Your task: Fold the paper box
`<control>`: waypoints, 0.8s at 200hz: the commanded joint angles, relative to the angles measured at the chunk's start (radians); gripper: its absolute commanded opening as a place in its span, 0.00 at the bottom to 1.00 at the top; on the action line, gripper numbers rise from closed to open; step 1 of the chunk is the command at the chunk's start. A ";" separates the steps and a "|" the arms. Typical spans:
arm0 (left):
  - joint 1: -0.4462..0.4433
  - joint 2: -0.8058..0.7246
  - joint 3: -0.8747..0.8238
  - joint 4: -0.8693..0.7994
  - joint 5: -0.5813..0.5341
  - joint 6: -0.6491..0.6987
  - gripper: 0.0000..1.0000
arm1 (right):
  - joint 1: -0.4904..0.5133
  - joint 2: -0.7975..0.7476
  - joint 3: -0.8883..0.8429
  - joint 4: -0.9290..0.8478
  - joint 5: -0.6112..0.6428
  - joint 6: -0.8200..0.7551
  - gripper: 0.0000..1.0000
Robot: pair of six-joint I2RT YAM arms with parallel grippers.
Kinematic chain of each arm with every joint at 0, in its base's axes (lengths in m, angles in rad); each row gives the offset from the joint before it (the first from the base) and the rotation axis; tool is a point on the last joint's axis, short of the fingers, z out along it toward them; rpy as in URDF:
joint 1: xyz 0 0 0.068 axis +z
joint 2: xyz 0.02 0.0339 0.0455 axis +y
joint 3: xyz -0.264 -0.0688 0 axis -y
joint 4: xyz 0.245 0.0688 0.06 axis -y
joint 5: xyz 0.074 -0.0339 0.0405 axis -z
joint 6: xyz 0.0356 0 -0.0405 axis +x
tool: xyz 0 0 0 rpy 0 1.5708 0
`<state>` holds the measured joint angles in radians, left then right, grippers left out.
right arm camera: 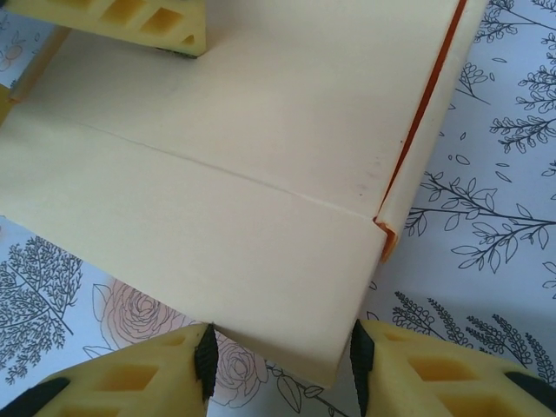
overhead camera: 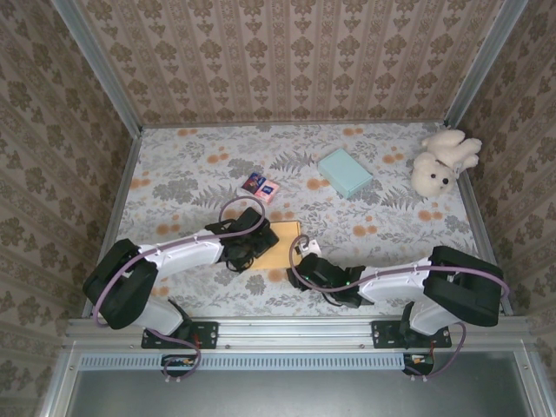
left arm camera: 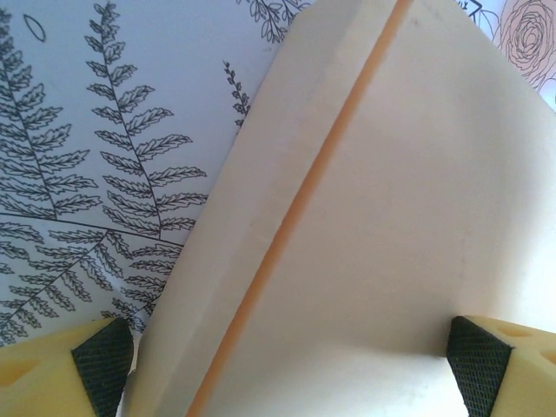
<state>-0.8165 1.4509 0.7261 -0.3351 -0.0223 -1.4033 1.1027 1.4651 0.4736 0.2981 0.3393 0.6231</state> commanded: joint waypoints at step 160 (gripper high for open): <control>-0.041 0.043 -0.022 -0.161 0.008 -0.049 0.94 | 0.009 0.089 0.017 0.122 0.032 -0.022 0.46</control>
<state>-0.8261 1.4509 0.7223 -0.3229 -0.0395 -1.4338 1.1038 1.5402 0.4736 0.3862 0.3813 0.5980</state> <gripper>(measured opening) 0.942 0.458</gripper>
